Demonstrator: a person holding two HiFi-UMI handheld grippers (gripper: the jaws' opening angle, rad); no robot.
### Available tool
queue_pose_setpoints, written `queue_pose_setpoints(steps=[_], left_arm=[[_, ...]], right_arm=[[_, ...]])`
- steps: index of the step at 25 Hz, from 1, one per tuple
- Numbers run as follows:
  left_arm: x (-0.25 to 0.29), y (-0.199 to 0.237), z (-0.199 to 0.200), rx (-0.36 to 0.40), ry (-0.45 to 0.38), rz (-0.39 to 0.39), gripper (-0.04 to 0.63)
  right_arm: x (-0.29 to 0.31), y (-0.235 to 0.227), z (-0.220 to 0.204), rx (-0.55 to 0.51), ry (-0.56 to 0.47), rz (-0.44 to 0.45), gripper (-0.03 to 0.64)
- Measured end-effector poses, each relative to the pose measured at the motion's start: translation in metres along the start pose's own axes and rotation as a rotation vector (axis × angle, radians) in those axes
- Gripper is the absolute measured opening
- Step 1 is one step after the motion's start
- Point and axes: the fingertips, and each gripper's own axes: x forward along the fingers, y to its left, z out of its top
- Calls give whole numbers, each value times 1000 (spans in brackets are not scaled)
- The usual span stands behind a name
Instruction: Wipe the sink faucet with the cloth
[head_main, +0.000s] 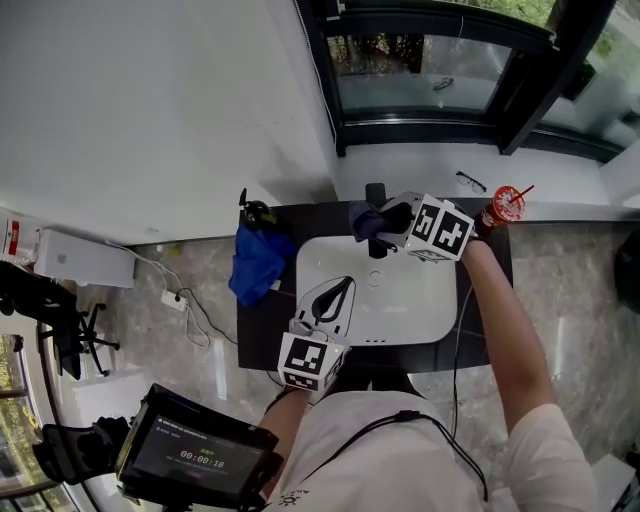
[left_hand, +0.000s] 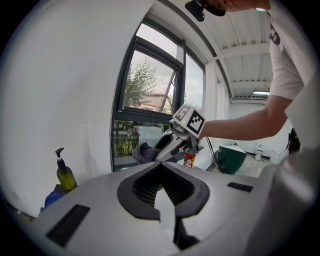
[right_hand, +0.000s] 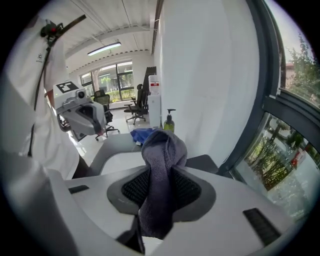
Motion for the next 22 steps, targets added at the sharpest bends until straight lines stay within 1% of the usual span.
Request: queue_pose_setpoints(steps=[3,7,10,13,16,18,22], left_arm=[[0,-3,-1,1,-1,-12,-6],[-1,-8,0,6,-1,-27,-6],[-2,-11,1,8,-5,-36,-6],[-1,-14,3,10,-7,-43,-6],[-2,-16,2,12,-6,-49,-6],[-2,-16,1,13,-4,-51,-6],[-3,-14,-1,15,3,-45,-6]], right_arm=[[-2,26,-7,-29,19,56,120],[-11,56,-14,-2,3,130,120],[-23,62,-11,27,-50,130,120],[-42,51,-4,39,-90,87,120],[-61,29,6,32,-127,25,120],[-72,8,15,18,-152,-46,120],[-79,-45,28,-23,-156,-240,120]])
